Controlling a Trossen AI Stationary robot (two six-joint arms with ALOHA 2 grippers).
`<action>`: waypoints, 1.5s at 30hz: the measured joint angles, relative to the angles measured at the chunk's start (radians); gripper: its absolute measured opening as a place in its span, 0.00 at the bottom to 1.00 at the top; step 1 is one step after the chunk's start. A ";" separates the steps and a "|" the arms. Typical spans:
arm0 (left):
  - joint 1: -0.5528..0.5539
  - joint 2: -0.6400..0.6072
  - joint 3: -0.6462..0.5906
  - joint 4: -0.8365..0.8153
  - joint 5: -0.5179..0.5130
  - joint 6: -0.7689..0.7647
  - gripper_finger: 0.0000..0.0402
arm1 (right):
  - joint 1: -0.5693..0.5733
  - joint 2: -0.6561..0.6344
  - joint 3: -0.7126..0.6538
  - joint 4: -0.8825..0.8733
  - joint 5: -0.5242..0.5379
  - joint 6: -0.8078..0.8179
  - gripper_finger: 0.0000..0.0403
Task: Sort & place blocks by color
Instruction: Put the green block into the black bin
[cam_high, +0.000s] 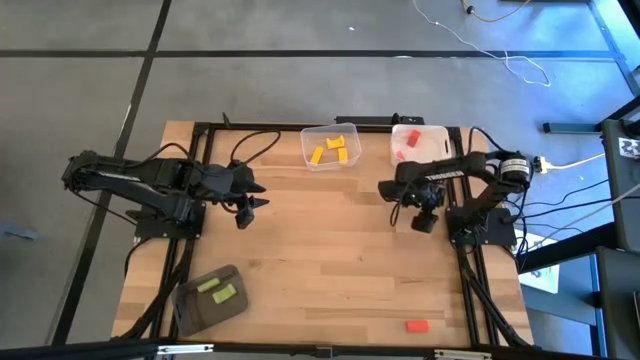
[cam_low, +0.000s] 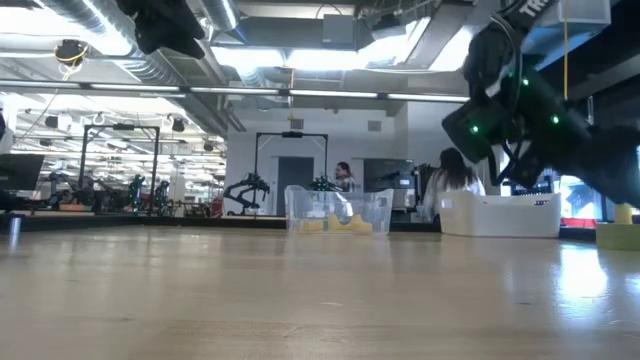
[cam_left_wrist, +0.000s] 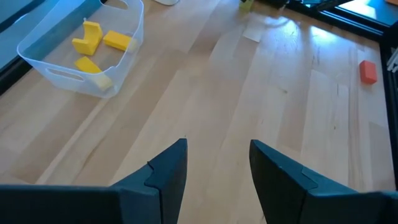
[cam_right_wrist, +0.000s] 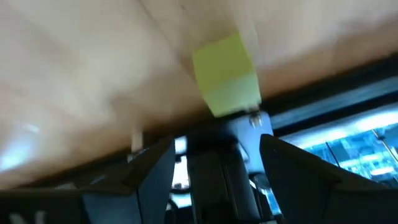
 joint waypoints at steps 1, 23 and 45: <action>0.000 0.000 0.000 0.000 0.000 0.000 0.41 | 0.000 0.000 -0.013 0.024 0.000 0.000 0.59; 0.000 0.000 0.000 0.002 0.000 -0.002 0.41 | 0.000 0.000 -0.056 0.164 0.114 -0.030 0.59; 0.000 0.000 0.000 0.002 0.000 -0.005 0.41 | -0.002 0.000 -0.056 0.168 0.088 0.103 0.59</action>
